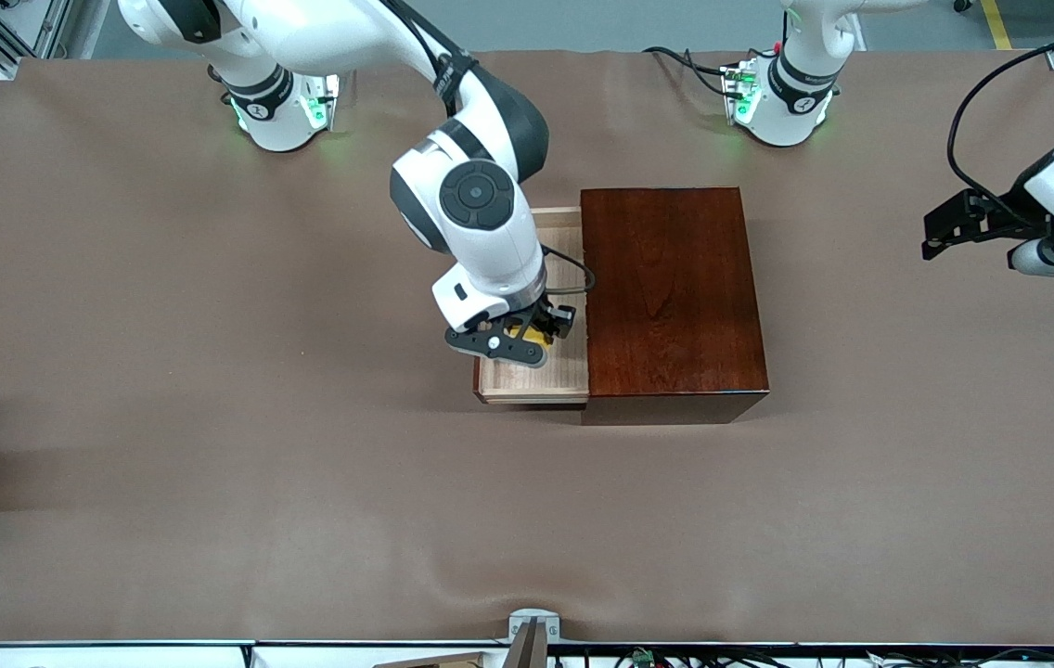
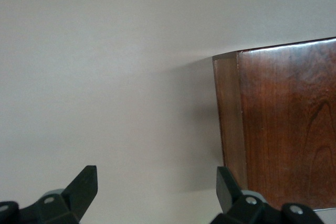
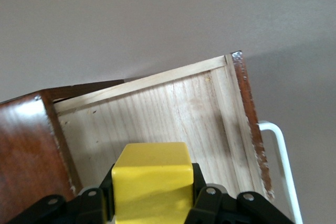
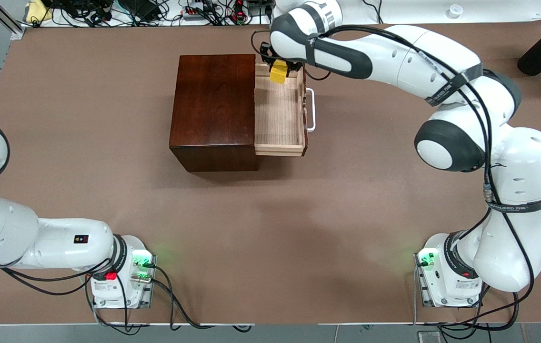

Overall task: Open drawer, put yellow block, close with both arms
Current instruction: 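Carry the yellow cube with the right gripper over the open drawer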

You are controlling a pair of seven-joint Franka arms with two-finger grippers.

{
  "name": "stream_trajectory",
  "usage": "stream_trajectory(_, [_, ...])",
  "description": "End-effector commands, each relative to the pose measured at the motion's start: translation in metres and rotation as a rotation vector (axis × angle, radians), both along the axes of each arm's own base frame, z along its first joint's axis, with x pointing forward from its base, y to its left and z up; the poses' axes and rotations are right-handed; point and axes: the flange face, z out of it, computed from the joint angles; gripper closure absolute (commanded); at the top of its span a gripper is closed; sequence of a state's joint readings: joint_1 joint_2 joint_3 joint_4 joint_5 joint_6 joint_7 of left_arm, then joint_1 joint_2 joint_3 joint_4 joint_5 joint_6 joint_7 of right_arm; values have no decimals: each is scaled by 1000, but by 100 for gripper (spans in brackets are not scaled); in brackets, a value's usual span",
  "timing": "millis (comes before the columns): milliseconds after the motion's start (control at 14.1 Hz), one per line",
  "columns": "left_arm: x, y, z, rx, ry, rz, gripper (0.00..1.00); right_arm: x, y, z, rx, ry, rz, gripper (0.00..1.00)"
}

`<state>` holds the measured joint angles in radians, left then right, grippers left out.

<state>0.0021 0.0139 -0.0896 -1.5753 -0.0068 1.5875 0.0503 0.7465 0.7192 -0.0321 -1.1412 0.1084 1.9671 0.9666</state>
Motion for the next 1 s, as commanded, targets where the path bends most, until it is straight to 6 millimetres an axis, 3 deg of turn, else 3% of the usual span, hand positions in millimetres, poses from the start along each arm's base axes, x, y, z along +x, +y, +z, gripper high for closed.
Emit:
stream_trajectory(0, [9, 7, -6, -22, 17, 40, 0, 7, 8, -16, 4, -23, -12, 100])
stream_trajectory(213, [8, 3, -4, -19, 14, 38, 0, 9, 11, -44, -9, -22, -10, 100])
stream_trajectory(427, [8, 2, -4, -27, 16, 34, 0, 9, 11, -58, -22, -13, -11, 100])
stream_trajectory(498, [9, 1, -5, -27, 18, 37, 0, 8, 10, -61, -27, -7, -12, 89])
stream_trajectory(569, [9, -1, -8, -25, 23, 60, 0, 8, 10, -62, -27, -5, -14, 23])
stream_trajectory(640, [10, -4, -8, -24, 24, 101, 0, 8, 11, -62, -26, -6, -15, 0])
stream_trajectory(782, [9, -14, -10, -21, 29, 205, 0, 8, 10, -58, -19, -4, -18, 0])
stream_trajectory(924, [13, -39, -19, -16, 45, 262, 0, 8, 8, -39, -7, -10, -16, 0])
